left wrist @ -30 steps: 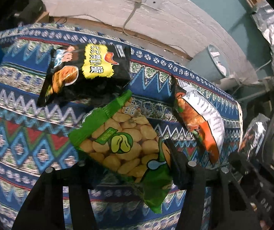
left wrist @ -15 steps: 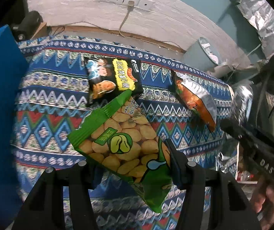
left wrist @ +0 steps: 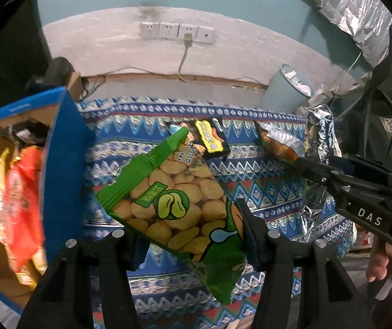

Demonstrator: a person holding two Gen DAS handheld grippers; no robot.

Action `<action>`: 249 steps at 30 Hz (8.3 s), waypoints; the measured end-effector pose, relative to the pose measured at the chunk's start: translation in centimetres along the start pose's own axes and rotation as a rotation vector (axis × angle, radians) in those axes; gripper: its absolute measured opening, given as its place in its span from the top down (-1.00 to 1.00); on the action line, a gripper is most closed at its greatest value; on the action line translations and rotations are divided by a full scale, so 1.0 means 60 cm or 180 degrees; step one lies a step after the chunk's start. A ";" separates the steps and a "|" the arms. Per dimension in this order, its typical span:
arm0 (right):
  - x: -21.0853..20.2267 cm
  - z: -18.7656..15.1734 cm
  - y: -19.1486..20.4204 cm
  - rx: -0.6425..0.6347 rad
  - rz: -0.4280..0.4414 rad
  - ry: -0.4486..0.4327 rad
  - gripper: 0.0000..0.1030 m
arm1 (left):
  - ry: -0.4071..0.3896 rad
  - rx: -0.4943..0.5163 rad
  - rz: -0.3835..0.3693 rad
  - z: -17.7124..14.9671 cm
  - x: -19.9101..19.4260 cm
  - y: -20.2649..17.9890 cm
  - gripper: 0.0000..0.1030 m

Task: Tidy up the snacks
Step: 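Lift the green peanut bag with left tool while right tool lifts foil packet toward box, then drop the green bag from left tool while right tool drops foil packet into box, then lower both tools to the last two packets on the cloth, then grasp the black Bibizan snack bag with left tool while right tool grasps white-orange chip bag, then carry the black bag with left tool while right tool carries white bag over box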

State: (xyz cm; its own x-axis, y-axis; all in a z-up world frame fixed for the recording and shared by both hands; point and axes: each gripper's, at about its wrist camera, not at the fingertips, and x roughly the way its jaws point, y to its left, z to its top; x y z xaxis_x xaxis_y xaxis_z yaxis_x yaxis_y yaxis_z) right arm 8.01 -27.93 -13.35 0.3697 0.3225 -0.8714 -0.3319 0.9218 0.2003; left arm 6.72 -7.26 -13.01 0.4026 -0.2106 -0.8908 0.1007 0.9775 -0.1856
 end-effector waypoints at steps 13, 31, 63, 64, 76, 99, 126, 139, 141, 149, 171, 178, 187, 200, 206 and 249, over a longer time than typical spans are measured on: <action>-0.013 0.055 0.117 -0.0273 0.0275 -0.0133 0.47 | -0.0329 0.0064 0.0272 0.014 -0.102 0.090 -0.11; 0.018 0.114 0.313 -0.0722 0.0636 -0.0087 0.46 | -0.0453 -0.0146 0.0674 0.002 -0.178 0.255 -0.11; 0.108 0.140 0.488 -0.1070 0.0934 0.0243 0.03 | -0.0289 -0.0488 0.1172 -0.055 -0.172 0.418 -0.51; 0.106 0.140 0.483 -0.1075 0.0897 0.0233 0.00 | -0.0293 -0.0498 0.1153 -0.054 -0.173 0.417 -0.51; 0.072 0.125 0.407 -0.1047 0.0689 0.0158 -0.26 | -0.0424 -0.0214 0.1123 -0.044 -0.181 0.360 -0.60; -0.004 0.081 0.216 -0.0688 0.0284 0.0010 -0.48 | -0.0320 0.0174 0.0524 -0.003 -0.139 0.206 -0.71; 0.005 0.063 -0.100 -0.0549 -0.0343 0.0465 -0.52 | 0.0300 0.1434 0.0126 0.104 0.034 -0.010 -0.72; 0.121 0.037 -0.184 -0.0722 -0.0310 0.0844 -0.52 | 0.0653 0.1743 -0.0114 0.151 0.180 -0.037 -0.76; 0.136 0.031 -0.186 -0.0791 -0.0336 0.0882 -0.52 | 0.0745 0.1832 -0.0142 0.150 0.204 -0.045 -0.83; 0.192 0.017 -0.195 -0.0913 -0.0412 0.1055 -0.52 | 0.0921 0.2451 -0.0140 0.122 0.269 -0.092 -0.83; 0.228 0.038 -0.205 -0.0533 -0.0248 0.1172 0.11 | 0.0849 0.2514 0.0184 0.098 0.340 -0.091 -0.64; 0.224 0.044 -0.203 -0.0241 -0.0130 0.1135 0.23 | 0.0808 0.2371 0.0200 0.083 0.318 -0.087 -0.29; 0.185 0.044 -0.160 -0.0128 -0.0188 0.1002 0.24 | 0.0688 0.2329 0.0362 0.050 0.270 -0.095 -0.29; 0.106 0.050 -0.122 -0.0050 -0.0225 0.0732 0.24 | 0.0427 0.1925 0.0508 0.042 0.146 -0.073 -0.29; 0.075 0.058 -0.096 -0.0067 -0.0239 0.0598 0.24 | 0.0322 0.1738 0.0482 0.043 0.104 -0.067 -0.29; 0.003 0.120 0.187 -0.0646 0.0435 0.0147 0.24 | -0.0297 0.0632 0.0925 -0.031 -0.146 0.152 -0.29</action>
State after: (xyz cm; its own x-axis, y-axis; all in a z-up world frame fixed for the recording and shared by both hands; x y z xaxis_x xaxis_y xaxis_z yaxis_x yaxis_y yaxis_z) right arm 10.60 -15.97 -8.00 0.2710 0.4268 -0.8628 -0.5455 0.8066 0.2276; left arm 2.42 3.52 -7.66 0.5208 0.0660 -0.8511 0.1409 0.9767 0.1620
